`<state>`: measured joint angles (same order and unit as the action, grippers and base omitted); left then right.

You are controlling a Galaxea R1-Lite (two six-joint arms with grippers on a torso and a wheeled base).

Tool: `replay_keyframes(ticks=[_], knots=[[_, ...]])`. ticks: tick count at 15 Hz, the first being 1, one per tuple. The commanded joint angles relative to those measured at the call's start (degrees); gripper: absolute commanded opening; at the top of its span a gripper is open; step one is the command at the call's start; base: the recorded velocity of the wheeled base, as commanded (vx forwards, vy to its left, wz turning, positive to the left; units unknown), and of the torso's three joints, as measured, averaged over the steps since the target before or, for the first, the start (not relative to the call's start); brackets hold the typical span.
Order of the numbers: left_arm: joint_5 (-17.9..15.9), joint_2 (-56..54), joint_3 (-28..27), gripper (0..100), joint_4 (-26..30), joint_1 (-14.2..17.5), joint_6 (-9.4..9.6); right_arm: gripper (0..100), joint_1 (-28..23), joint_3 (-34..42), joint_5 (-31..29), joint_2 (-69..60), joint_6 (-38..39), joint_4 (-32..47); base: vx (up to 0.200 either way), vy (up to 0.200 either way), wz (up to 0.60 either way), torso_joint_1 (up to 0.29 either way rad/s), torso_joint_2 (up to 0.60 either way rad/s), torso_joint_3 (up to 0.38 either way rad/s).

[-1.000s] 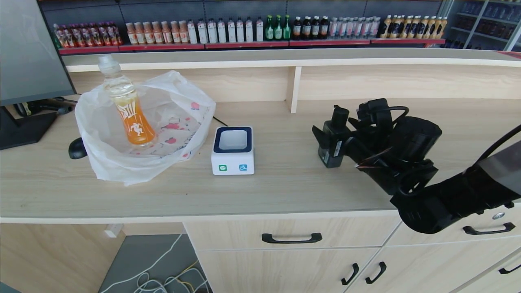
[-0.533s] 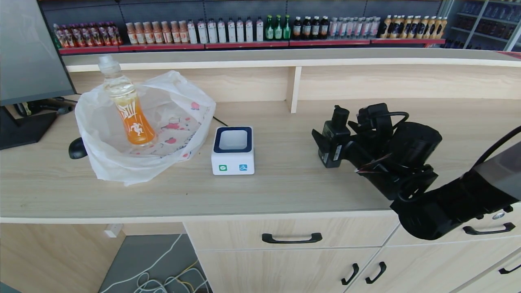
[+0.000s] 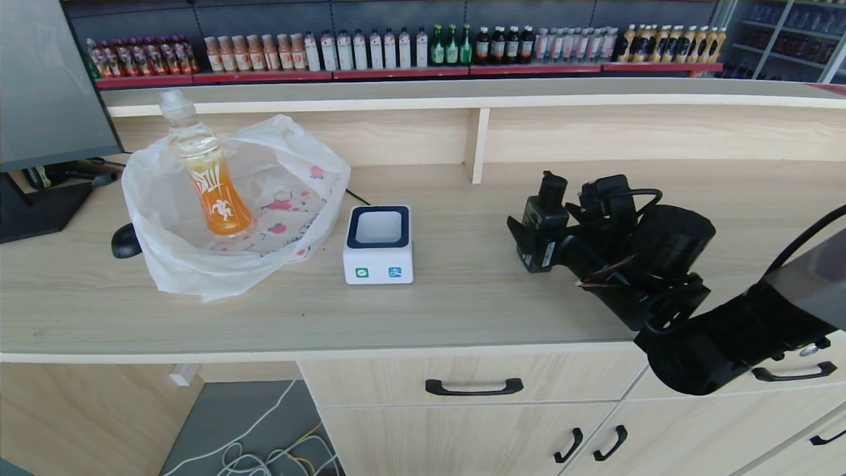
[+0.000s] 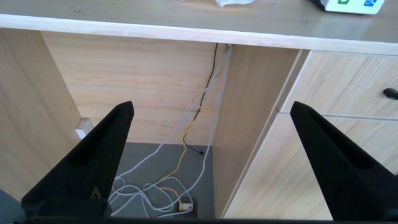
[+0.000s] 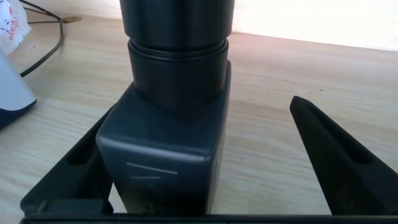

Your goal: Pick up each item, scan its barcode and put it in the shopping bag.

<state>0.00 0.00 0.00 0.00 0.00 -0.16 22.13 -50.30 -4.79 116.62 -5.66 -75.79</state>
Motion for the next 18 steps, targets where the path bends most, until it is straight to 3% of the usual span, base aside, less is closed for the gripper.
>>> replay_keyframes(ticks=[1, 3, 4, 18], knots=[[0.0, 0.0, 0.0, 100, 0.0, 0.0, -0.02, 100, 0.0, 0.0, 0.0, 0.3, -0.1, -0.1, 0.000, 0.000, 0.00, 0.000, 0.00, 0.000], [0.0, 0.0, 0.0, 100, 0.0, -0.1, -0.02, 100, 0.0, -0.2, 0.0, 0.2, -0.1, -0.1, 0.000, 0.000, 0.00, 0.000, 0.00, 0.000], [0.0, 0.0, 0.0, 100, 0.0, 0.0, -0.02, 0, 0.0, -0.1, 0.0, 0.2, -0.1, -0.1, 0.000, 0.000, 0.00, 0.000, 0.00, 0.000], [0.0, 0.0, 0.0, 100, 0.0, 0.0, -0.02, 0, 0.0, 3.3, 0.3, -0.2, -0.1, -0.1, 0.000, 0.000, 0.00, 0.000, 0.00, 0.000]])
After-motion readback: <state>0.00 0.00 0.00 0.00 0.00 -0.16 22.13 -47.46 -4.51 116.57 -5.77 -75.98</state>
